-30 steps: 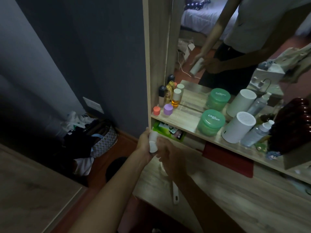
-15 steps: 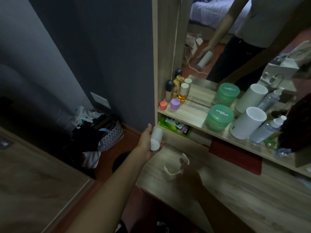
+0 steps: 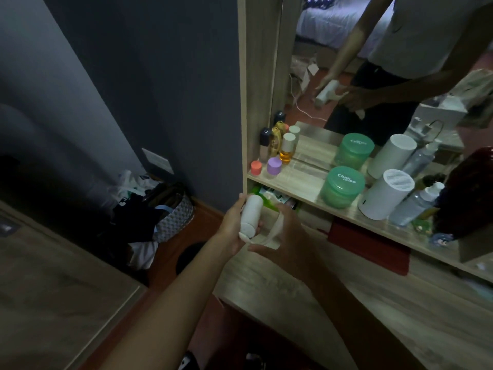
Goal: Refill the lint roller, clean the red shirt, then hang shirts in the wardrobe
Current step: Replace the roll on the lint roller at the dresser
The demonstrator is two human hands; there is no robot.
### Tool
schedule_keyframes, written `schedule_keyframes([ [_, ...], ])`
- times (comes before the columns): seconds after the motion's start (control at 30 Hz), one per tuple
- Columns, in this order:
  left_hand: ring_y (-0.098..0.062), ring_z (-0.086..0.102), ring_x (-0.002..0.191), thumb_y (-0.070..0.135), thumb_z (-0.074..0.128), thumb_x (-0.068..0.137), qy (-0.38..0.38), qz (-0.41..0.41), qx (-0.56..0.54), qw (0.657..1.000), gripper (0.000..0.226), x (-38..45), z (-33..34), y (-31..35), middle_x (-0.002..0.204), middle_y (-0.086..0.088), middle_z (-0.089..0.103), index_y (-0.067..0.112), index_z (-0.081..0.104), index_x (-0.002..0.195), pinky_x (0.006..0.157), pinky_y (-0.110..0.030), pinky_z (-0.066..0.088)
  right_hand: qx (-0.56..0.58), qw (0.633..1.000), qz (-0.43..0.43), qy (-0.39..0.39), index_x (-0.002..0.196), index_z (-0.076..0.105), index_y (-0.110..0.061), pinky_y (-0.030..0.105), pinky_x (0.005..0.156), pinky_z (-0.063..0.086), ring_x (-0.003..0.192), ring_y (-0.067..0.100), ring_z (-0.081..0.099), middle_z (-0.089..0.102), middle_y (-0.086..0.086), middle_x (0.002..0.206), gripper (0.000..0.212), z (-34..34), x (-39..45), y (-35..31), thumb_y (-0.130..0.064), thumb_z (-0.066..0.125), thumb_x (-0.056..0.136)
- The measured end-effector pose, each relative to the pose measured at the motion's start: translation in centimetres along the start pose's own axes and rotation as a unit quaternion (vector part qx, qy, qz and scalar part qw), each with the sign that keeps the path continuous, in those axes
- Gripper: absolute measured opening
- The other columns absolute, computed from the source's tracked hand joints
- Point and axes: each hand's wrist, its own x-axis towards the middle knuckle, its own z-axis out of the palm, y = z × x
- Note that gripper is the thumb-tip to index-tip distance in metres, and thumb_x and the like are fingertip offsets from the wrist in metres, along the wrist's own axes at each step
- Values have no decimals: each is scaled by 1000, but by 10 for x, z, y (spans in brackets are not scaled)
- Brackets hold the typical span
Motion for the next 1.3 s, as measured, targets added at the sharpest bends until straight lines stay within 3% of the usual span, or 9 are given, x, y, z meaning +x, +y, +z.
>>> schedule_keyframes([
  [0.17,-16,58,66,33,43,99,-42,53,76,995,41,-8,1,0,82,-2,62,8,54,129,50,-22,51,24,1000,5,6,149,21,-29,40,103,46,131,10,46,42,-7,146,124,-2,9,-2,-72,81,50],
  [0.23,-18,57,65,32,42,99,-56,61,76,994,34,-12,1,2,86,-4,62,16,57,125,51,-24,51,3,1000,12,1,151,19,-24,45,103,45,132,14,45,42,-2,147,129,-3,11,-2,-78,77,48],
  [0.33,-22,53,63,28,37,102,-74,56,46,995,24,-17,0,7,94,-12,58,29,61,108,48,-25,50,-46,999,-7,4,151,19,-19,40,105,44,134,17,43,39,2,150,126,-7,9,-8,-74,76,54],
  [0.6,-23,54,64,28,35,103,-106,48,42,992,27,-17,-4,9,107,-14,57,30,60,114,51,-27,52,-69,997,-12,13,153,17,-22,33,103,43,134,13,41,38,-1,151,127,-14,10,-15,-73,76,53],
  [0.8,-23,52,64,28,33,103,-100,77,64,990,28,-16,0,14,103,-11,59,31,59,113,51,-26,50,-70,997,-25,19,153,13,-21,27,103,38,137,11,37,34,-1,154,129,-17,14,-21,-72,78,54],
  [0.97,-15,54,60,29,33,103,-88,90,73,989,29,-16,2,12,99,-8,61,29,60,112,50,-25,48,-69,997,-9,21,153,14,-22,35,106,42,137,13,38,35,-1,153,130,-16,15,-20,-77,73,50],
  [1.13,-18,55,68,28,34,103,-93,108,76,987,30,-15,2,14,101,-7,64,28,61,116,52,-26,48,-57,998,16,21,151,15,-27,42,106,43,137,12,39,36,-5,153,130,-16,19,-22,-78,74,47],
  [1.23,-18,58,65,27,36,102,-98,104,79,987,30,-15,2,19,102,-10,64,26,60,120,50,-26,50,-8,999,43,-17,153,9,-28,33,107,39,137,11,38,33,-6,154,130,-19,24,-26,-65,83,52],
  [1.3,-20,61,73,25,38,101,-105,103,84,985,30,-16,3,17,106,-11,65,24,61,119,51,-26,51,62,994,66,-53,153,10,-26,10,92,41,121,4,46,38,-8,144,111,-26,29,-34,-49,81,70],
])
